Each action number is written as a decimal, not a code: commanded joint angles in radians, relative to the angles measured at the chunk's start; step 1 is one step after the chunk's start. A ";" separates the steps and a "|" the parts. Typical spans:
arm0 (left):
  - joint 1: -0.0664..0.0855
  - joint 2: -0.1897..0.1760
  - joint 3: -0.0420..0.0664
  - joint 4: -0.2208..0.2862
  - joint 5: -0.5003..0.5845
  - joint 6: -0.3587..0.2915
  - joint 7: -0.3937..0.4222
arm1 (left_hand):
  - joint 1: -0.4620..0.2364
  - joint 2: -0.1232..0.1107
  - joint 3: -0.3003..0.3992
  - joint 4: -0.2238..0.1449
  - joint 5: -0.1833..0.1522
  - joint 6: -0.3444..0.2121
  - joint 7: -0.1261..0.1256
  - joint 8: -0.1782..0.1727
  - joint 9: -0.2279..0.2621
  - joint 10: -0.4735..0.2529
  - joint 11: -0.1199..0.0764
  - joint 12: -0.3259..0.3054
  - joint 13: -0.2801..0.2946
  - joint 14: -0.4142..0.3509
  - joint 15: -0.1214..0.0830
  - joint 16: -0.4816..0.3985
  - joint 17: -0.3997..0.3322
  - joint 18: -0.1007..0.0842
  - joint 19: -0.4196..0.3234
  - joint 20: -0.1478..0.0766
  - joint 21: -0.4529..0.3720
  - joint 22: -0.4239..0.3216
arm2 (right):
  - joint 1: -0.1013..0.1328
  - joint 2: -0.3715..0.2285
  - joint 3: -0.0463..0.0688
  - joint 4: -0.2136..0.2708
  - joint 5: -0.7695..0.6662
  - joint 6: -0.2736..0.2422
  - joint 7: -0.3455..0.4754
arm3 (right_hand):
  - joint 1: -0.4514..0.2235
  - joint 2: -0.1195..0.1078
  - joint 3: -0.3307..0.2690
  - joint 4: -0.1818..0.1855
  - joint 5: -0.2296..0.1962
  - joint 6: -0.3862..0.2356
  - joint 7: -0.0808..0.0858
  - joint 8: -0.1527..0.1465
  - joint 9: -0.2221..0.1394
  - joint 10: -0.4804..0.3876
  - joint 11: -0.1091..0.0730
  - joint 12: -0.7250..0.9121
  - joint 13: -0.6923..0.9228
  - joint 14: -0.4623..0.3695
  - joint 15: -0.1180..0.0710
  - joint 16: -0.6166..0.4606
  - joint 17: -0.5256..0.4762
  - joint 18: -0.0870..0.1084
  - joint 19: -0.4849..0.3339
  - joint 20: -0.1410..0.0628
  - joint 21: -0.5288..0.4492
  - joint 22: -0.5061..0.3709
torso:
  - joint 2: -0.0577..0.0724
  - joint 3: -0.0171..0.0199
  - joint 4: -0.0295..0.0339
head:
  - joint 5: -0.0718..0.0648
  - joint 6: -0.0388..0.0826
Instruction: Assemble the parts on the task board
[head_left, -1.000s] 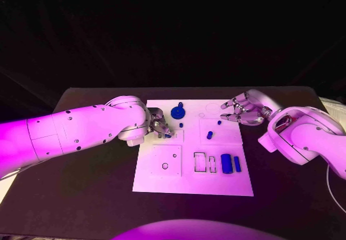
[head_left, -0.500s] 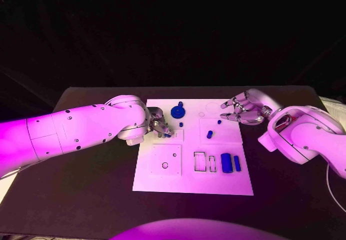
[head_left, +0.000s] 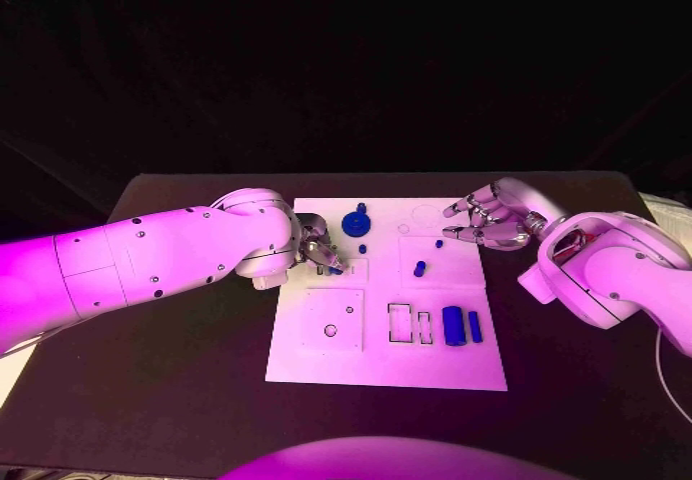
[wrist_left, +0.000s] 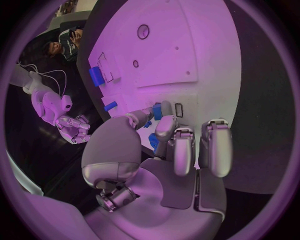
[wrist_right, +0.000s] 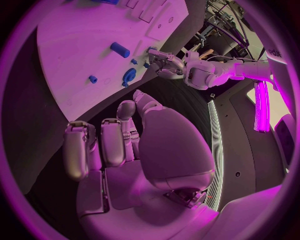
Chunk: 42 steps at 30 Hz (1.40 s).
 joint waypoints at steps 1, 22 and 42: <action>-0.005 0.000 -0.005 -0.009 0.011 0.050 -0.018 | 0.005 0.008 0.167 -0.173 0.004 0.003 -0.006 0.000 0.001 0.005 -0.001 0.000 -0.001 0.105 -0.004 0.003 0.263 -0.017 0.036 0.000 0.004 0.130 | -0.001 -0.001 0.000 0.002 -0.003 0.013 0.004 | -0.009 -0.002 0.000 0.006 0.000 0.009 -0.001 0.000 0.002 -0.001 -0.001 0.001 0.000 0.036 -0.004 -0.007 0.001 0.012 -0.007 -0.003 -0.005 0.015 | 0.000 0.0000 -0.0001 | 0.000 -0.001; -0.003 0.029 -0.005 -0.031 0.011 0.080 -0.023 | -0.040 0.019 0.108 -0.152 0.014 0.014 -0.011 -0.003 0.000 0.013 -0.003 0.003 0.003 0.105 -0.004 0.003 0.263 -0.017 0.037 0.000 0.004 0.133 | 0.000 -0.008 0.000 0.015 -0.003 0.013 -0.002 | -0.010 -0.002 -0.001 0.007 0.001 0.009 -0.002 0.000 0.002 0.000 -0.002 0.002 0.001 0.036 -0.005 -0.008 0.001 0.012 -0.007 -0.003 -0.005 0.015 | 0.000 0.0015 -0.0001 | -0.002 -0.006; -0.001 0.041 -0.005 -0.049 0.000 0.092 -0.024 | -0.133 0.038 0.000 -0.081 0.013 0.043 -0.019 -0.016 -0.013 0.021 -0.008 0.008 0.009 0.105 -0.009 0.003 0.263 -0.016 0.037 -0.005 0.001 0.131 | 0.001 -0.010 0.000 0.025 -0.008 0.016 -0.006 | -0.008 -0.001 0.000 0.007 0.004 0.010 -0.002 0.000 0.002 -0.001 -0.002 -0.001 -0.001 0.036 -0.005 -0.010 -0.002 0.012 -0.007 -0.004 -0.006 0.014 | 0.000 -0.0004 0.0002 | -0.001 -0.008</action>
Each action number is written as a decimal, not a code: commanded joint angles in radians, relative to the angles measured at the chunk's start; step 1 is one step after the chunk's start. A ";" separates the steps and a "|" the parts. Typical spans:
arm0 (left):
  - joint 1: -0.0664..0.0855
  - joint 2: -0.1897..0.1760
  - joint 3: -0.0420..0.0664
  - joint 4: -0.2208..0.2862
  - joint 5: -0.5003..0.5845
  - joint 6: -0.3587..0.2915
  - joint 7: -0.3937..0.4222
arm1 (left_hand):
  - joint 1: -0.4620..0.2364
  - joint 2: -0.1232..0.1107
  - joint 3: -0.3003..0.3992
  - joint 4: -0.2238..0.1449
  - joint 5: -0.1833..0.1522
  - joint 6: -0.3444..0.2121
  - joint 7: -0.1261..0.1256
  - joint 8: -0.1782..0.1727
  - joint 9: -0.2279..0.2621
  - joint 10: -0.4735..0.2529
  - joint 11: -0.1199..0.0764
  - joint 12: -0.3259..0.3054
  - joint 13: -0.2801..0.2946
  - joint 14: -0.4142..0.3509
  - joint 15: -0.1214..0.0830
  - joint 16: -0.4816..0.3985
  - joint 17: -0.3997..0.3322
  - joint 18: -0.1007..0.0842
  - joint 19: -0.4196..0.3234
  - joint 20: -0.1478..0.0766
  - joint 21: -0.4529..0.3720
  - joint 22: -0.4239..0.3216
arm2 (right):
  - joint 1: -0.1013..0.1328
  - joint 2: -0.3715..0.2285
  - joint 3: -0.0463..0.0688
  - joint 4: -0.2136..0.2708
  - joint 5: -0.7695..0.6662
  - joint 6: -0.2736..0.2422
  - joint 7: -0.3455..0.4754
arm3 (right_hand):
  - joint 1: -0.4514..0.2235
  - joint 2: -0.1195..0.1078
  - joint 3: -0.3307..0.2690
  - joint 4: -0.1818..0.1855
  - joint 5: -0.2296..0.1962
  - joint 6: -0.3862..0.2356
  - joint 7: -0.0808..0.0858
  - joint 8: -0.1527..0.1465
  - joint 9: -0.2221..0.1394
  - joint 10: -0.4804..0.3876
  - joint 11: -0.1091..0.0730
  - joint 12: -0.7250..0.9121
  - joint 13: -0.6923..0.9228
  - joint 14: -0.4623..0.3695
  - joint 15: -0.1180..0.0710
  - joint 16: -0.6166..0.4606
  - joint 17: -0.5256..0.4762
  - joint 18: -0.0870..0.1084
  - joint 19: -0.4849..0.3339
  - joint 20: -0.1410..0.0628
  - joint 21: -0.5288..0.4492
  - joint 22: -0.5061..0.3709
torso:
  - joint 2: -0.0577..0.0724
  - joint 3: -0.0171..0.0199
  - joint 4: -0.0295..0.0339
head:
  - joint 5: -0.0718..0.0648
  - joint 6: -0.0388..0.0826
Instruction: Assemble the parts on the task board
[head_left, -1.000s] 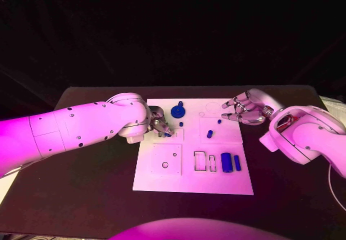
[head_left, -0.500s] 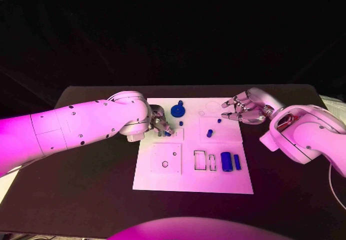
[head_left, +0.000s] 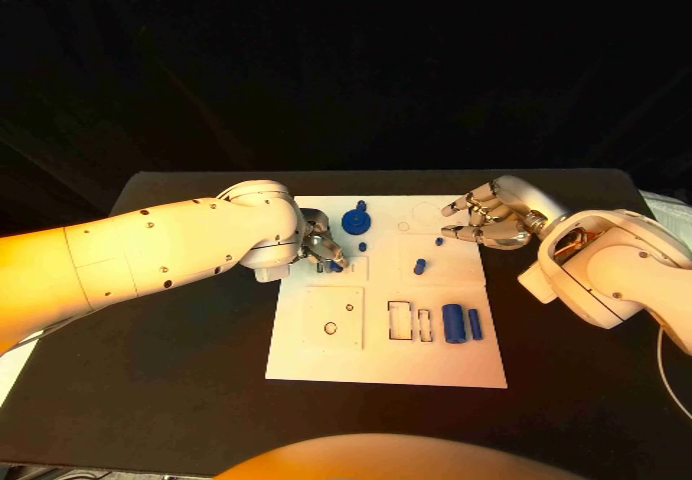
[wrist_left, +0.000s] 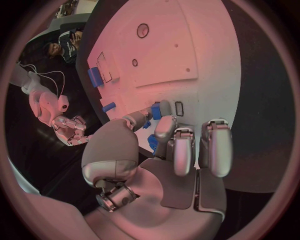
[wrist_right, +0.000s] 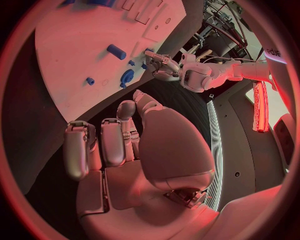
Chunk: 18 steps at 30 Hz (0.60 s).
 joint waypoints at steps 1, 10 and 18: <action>-0.010 0.005 -0.008 -0.004 -0.006 0.042 -0.012 | -0.012 -0.003 -0.019 0.007 0.004 0.011 -0.001 -0.005 -0.001 0.008 0.000 0.004 0.001 0.105 -0.009 0.003 0.263 -0.016 0.037 -0.005 0.001 0.132 | 0.000 0.000 0.000 0.002 -0.008 0.012 -0.001 | -0.008 -0.001 0.000 0.007 0.004 0.007 0.001 0.000 0.001 -0.001 -0.002 -0.001 -0.001 0.036 -0.005 -0.006 -0.002 0.012 -0.004 0.000 -0.006 0.015 | 0.000 -0.0006 -0.0010 | 0.000 -0.001; -0.010 0.009 -0.008 -0.008 -0.020 0.052 -0.013 | -0.036 -0.009 -0.074 0.024 0.003 0.024 -0.005 -0.007 -0.004 0.019 -0.003 0.015 0.014 0.105 -0.012 0.003 0.263 -0.018 0.041 -0.008 0.005 0.140 | 0.000 0.001 0.000 0.003 -0.008 0.014 0.002 | -0.006 -0.001 0.001 0.007 0.005 0.007 0.001 0.000 0.001 -0.002 -0.003 -0.001 -0.001 0.035 -0.005 -0.006 -0.002 0.012 -0.004 0.000 -0.006 0.014 | 0.000 -0.0007 0.0000 | -0.001 -0.001; -0.010 0.009 -0.008 -0.007 -0.027 0.054 -0.012 | -0.043 -0.004 -0.101 0.034 0.003 0.037 -0.008 -0.008 -0.007 0.034 -0.006 0.031 0.034 0.105 -0.015 0.003 0.263 -0.019 0.045 -0.010 0.008 0.146 | 0.000 0.001 0.000 0.003 -0.008 0.016 0.004 | -0.003 -0.001 0.002 0.006 0.008 0.007 0.001 0.000 0.001 -0.002 -0.003 -0.001 -0.002 0.035 -0.005 -0.007 -0.002 0.013 -0.004 0.000 -0.007 0.014 | 0.000 -0.0007 -0.0002 | -0.001 -0.002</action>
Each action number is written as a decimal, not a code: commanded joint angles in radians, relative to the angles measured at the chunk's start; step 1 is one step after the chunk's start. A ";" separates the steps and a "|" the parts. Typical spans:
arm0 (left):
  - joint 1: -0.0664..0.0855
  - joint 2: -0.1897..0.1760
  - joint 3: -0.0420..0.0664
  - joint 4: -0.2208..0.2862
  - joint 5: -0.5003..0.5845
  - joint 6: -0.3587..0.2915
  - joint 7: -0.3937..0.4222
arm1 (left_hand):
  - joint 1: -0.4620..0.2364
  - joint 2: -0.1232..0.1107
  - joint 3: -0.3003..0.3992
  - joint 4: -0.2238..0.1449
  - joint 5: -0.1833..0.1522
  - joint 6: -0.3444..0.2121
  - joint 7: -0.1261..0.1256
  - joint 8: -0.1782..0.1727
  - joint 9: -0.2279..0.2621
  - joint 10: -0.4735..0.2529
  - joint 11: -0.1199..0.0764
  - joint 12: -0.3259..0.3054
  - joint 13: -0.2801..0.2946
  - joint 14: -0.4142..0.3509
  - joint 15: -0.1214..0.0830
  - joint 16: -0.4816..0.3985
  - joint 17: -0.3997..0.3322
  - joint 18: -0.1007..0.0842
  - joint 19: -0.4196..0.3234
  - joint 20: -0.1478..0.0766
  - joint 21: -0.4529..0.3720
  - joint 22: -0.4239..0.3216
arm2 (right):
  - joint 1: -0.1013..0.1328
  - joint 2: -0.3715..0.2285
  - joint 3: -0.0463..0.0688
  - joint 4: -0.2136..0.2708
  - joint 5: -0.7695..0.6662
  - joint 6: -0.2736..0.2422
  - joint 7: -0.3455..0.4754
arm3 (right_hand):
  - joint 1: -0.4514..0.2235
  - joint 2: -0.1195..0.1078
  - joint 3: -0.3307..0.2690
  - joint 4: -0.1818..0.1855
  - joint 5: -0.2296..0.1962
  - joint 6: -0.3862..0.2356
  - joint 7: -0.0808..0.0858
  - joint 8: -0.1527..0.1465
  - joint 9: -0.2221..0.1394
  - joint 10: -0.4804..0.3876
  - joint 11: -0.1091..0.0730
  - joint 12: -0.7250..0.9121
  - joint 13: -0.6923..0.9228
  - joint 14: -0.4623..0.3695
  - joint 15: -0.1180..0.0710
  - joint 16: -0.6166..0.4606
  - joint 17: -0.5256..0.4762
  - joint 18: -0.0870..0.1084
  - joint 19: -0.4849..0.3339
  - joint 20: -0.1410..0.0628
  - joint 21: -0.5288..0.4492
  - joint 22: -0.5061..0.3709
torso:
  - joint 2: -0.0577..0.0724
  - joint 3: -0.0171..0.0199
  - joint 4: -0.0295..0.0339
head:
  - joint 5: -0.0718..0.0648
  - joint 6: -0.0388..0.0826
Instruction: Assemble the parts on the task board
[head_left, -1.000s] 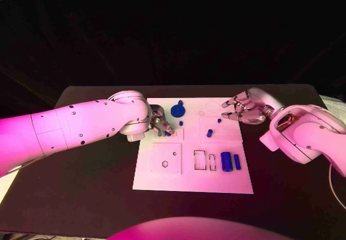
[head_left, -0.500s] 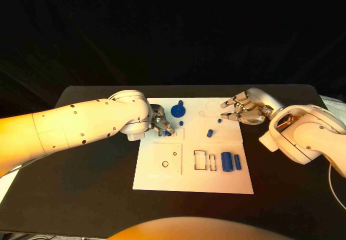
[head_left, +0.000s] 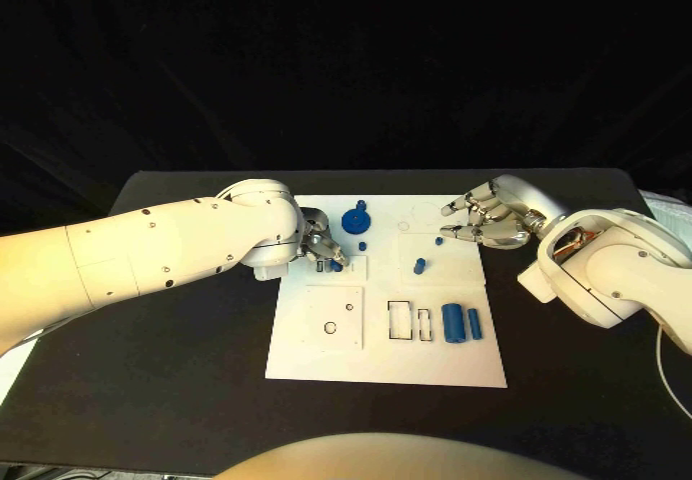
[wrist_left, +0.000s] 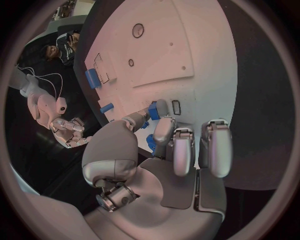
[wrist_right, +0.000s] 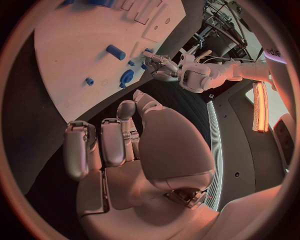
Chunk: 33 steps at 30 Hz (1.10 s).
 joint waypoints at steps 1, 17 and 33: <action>-0.010 0.004 -0.007 0.001 -0.004 0.043 -0.009 | -0.010 0.002 -0.011 0.000 0.000 0.009 -0.001 -0.006 -0.002 0.009 -0.002 0.009 0.005 0.105 -0.008 0.003 0.263 -0.020 0.041 -0.007 0.005 0.147 | 0.000 0.001 0.000 0.002 -0.007 0.014 0.005 | -0.003 -0.001 0.002 0.006 0.005 0.007 0.001 0.000 0.002 -0.002 -0.003 -0.002 -0.002 0.035 -0.006 -0.007 -0.001 0.013 -0.004 0.000 -0.007 0.014 | 0.000 0.0006 -0.0001 | 0.000 0.000; -0.010 0.003 -0.007 0.005 -0.007 0.041 -0.006 | -0.013 -0.010 -0.046 0.001 0.000 0.022 -0.005 -0.009 -0.006 0.022 -0.006 0.022 0.022 0.105 -0.010 0.003 0.263 -0.021 0.045 -0.009 0.008 0.153 | 0.000 0.003 0.000 0.002 -0.007 0.014 0.005 | 0.004 -0.001 0.004 0.005 0.017 0.008 0.001 -0.001 0.002 -0.003 -0.003 -0.002 -0.002 0.036 -0.006 -0.007 0.000 0.013 -0.004 -0.001 -0.007 0.014 | 0.000 -0.0002 0.0002 | -0.001 0.001; -0.010 0.006 -0.005 0.005 -0.007 0.022 -0.004 | -0.044 -0.018 -0.215 0.065 -0.004 0.044 -0.009 -0.022 -0.020 0.031 -0.009 0.025 0.033 0.105 -0.014 0.003 0.263 -0.022 0.048 -0.014 0.011 0.160 | 0.000 0.005 0.000 0.000 -0.007 0.012 0.006 | 0.004 -0.004 0.004 0.007 0.028 0.008 0.001 -0.001 0.002 -0.004 -0.002 -0.003 -0.003 0.036 -0.006 -0.008 0.000 0.013 -0.004 -0.001 -0.008 0.014 | 0.000 0.0002 -0.0003 | 0.000 0.002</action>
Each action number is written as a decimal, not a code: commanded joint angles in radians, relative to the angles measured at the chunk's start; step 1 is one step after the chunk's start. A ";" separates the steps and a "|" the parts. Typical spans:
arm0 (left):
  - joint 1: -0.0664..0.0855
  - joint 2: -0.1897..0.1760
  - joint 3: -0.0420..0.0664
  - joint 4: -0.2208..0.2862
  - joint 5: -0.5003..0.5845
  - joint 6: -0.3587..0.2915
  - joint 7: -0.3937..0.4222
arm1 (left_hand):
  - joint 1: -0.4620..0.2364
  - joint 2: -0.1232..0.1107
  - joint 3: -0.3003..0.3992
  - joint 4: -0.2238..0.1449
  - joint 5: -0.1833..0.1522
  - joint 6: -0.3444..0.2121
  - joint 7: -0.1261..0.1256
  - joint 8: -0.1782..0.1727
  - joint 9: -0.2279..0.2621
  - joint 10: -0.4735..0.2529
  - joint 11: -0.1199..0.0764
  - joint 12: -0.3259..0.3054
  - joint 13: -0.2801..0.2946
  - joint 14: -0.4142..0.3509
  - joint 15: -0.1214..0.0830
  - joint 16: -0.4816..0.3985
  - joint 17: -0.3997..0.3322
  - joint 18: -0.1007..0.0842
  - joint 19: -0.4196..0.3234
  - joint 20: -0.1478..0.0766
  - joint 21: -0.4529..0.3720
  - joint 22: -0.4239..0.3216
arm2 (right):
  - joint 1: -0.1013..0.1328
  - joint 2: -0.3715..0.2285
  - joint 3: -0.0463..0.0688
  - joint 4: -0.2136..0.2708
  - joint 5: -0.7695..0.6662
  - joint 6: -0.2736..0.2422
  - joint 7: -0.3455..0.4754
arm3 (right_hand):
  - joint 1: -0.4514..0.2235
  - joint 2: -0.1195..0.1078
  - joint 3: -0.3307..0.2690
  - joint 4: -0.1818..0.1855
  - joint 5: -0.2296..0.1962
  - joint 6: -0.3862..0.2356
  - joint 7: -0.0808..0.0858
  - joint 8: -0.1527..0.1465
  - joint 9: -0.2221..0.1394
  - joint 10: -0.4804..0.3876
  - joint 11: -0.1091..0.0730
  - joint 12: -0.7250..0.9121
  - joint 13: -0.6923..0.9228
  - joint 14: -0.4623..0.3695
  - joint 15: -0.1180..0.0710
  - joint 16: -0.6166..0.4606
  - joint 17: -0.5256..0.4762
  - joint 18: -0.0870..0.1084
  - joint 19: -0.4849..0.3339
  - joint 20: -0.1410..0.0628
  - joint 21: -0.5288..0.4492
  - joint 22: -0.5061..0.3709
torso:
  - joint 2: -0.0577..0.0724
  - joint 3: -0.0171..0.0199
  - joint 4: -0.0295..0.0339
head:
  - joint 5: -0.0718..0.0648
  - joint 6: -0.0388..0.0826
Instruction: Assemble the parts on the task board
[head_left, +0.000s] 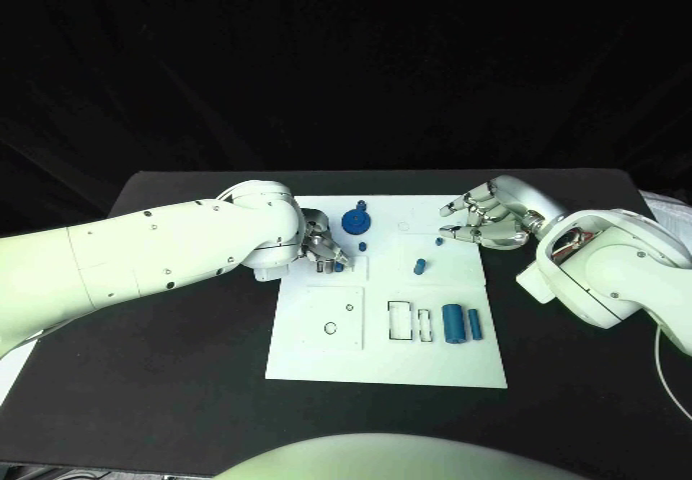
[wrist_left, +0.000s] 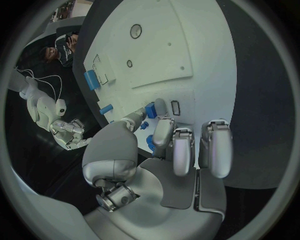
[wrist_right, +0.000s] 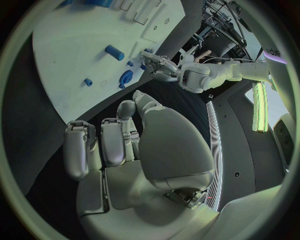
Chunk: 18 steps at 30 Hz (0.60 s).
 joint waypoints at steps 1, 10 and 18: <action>-0.008 0.004 -0.005 0.003 0.009 0.019 -0.003 | -0.002 0.010 -0.015 0.006 -0.003 0.008 -0.001 -0.007 -0.002 0.009 -0.001 0.003 0.001 0.105 -0.007 0.003 0.264 -0.007 0.048 -0.007 0.007 0.160 | 0.000 0.001 0.000 0.001 -0.007 0.008 0.006 | 0.002 -0.005 0.000 0.005 0.006 0.008 0.002 -0.001 0.001 -0.004 -0.002 -0.003 -0.002 0.036 -0.006 -0.005 0.000 0.013 -0.004 -0.001 -0.004 0.013 | 0.000 -0.0001 -0.0008 | 0.000 0.000; -0.008 0.003 -0.002 0.004 0.009 0.006 -0.002 | 0.005 0.020 -0.049 0.019 -0.002 0.011 -0.003 -0.008 -0.004 0.012 -0.002 0.005 0.006 0.105 -0.008 0.003 0.264 -0.007 0.049 -0.007 0.007 0.162 | 0.000 0.001 0.000 0.000 -0.007 0.006 0.006 | 0.000 -0.008 -0.005 0.014 0.008 0.008 0.001 -0.003 0.002 -0.004 -0.003 -0.004 -0.003 0.038 -0.006 0.000 0.004 0.013 -0.004 -0.001 -0.006 0.012 | 0.000 0.0003 -0.0007 | -0.001 0.001; -0.008 -0.011 0.006 0.022 0.017 -0.017 -0.001 | 0.004 0.005 -0.119 0.044 -0.003 0.011 -0.002 -0.011 -0.006 0.009 -0.002 0.000 0.003 0.105 -0.008 0.003 0.264 -0.005 0.045 -0.008 0.002 0.154 | 0.000 0.002 0.000 -0.003 -0.007 0.006 0.007 | 0.000 -0.008 -0.005 0.014 0.008 0.008 0.001 -0.003 0.002 -0.004 -0.003 -0.004 -0.003 0.038 -0.006 0.000 0.004 0.013 -0.004 -0.001 -0.006 0.012 | 0.000 -0.0006 -0.0017 | -0.004 0.005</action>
